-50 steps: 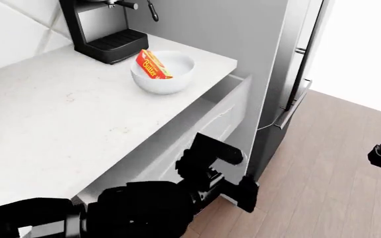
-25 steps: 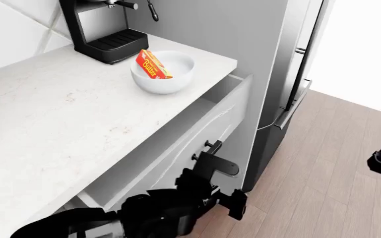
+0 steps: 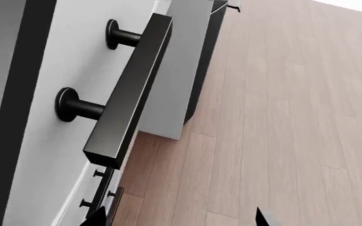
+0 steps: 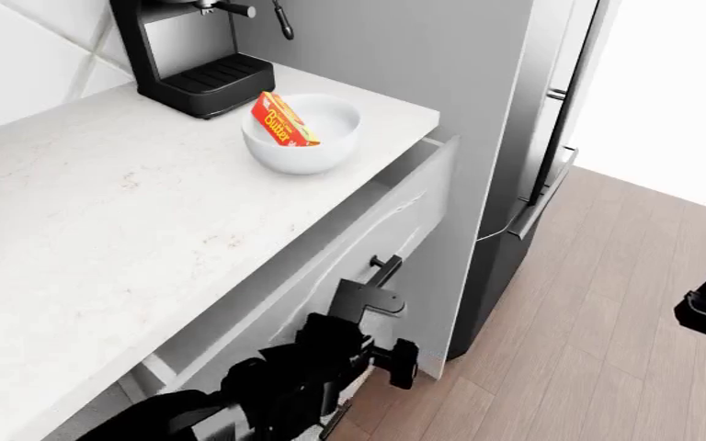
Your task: Place the bar in the bowl and close the drawer.
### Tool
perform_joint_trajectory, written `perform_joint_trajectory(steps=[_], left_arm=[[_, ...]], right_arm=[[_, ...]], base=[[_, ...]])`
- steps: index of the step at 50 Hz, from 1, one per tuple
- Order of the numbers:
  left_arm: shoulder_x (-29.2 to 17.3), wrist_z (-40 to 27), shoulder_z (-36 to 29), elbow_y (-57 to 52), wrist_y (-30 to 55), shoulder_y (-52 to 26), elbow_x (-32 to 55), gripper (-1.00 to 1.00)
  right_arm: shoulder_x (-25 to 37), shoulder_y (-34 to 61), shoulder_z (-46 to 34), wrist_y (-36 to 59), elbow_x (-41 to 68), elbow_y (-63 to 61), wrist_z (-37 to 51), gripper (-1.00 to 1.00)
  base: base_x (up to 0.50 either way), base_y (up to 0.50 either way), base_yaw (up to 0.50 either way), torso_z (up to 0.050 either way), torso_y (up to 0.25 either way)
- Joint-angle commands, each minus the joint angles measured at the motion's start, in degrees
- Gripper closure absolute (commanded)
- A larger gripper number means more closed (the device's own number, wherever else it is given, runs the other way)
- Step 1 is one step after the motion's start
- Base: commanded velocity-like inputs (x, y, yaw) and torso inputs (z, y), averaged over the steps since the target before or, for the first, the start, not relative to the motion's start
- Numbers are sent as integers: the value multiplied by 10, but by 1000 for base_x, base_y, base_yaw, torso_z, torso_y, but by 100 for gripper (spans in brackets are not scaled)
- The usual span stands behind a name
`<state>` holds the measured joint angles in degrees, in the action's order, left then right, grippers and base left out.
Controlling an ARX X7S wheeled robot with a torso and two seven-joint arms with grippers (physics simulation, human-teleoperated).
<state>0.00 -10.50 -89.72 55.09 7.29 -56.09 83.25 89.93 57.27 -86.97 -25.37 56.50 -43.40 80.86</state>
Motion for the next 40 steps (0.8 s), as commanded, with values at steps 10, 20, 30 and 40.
perform_joint_trajectory(steps=[10,20,30,40], left_arm=[[0,10,4,115,-3,16,38,-100],[0,9,2,148,-9,13,56,-100],[0,0,-1,188,-16,12,90,-100],[-4,-27,-123,199,-53,7,238,-100]], right_arm=[[1,-24,-23,-29,-40,-3,31,-100],[1,-26,-23,-29,-42,-6,29,-100],[1,-29,-25,-33,-47,-4,31,-100],[1,-27,-22,-25,-45,-10,30,-100]], base=[[0,0,0,0,0],[0,0,0,0,0],[0,0,0,0,0],[0,0,0,0,0]])
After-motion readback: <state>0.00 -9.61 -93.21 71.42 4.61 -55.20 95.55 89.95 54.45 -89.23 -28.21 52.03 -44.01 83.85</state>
